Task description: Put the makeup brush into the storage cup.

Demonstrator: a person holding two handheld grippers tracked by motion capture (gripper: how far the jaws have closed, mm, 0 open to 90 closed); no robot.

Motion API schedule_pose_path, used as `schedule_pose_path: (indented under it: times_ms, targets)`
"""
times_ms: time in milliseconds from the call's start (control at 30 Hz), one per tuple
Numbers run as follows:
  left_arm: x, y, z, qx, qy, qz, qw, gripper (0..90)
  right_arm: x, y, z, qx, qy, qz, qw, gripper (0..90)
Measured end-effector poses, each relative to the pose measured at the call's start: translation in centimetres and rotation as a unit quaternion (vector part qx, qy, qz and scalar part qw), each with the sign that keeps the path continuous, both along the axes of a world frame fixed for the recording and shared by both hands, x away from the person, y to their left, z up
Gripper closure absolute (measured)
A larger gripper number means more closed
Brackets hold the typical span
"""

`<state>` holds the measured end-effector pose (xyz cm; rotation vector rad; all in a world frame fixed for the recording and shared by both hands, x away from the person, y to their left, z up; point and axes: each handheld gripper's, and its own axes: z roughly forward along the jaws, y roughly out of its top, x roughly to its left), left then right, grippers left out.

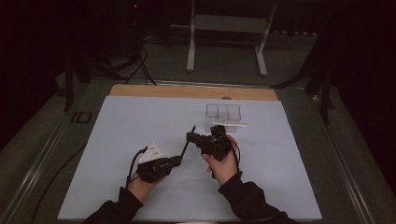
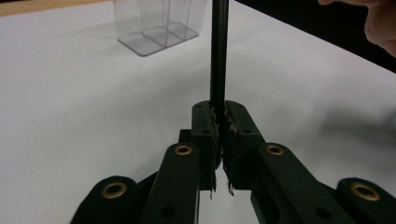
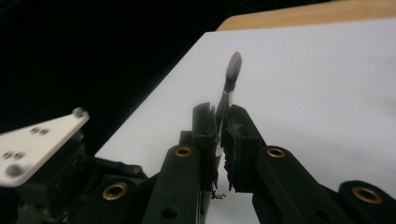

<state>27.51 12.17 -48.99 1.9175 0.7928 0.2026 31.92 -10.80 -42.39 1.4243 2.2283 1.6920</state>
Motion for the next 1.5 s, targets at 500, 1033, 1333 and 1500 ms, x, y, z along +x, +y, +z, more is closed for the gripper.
schedule_pose_path:
  times_ms: [500,1033,1333,1500]
  targets:
    - [0.1,0.0,0.3,0.016,0.018,0.056,0.9982,36.3,0.1,-1.0,0.3,-0.039,-0.064,0.059,0.9955,84.3]
    - [0.2,0.0,0.5,0.024,0.02,0.074,0.9968,15.0,0.0,-3.5,0.6,-0.072,-0.094,0.079,0.9898,84.3]
    - [0.2,-0.1,0.2,0.019,0.027,0.039,0.9987,2.4,0.1,-6.0,1.1,-0.086,-0.104,0.066,0.9887,84.3]
    - [0.3,0.0,-0.1,0.019,0.03,0.028,0.999,0.8,0.3,-7.2,1.6,-0.094,-0.11,0.055,0.988,84.3]
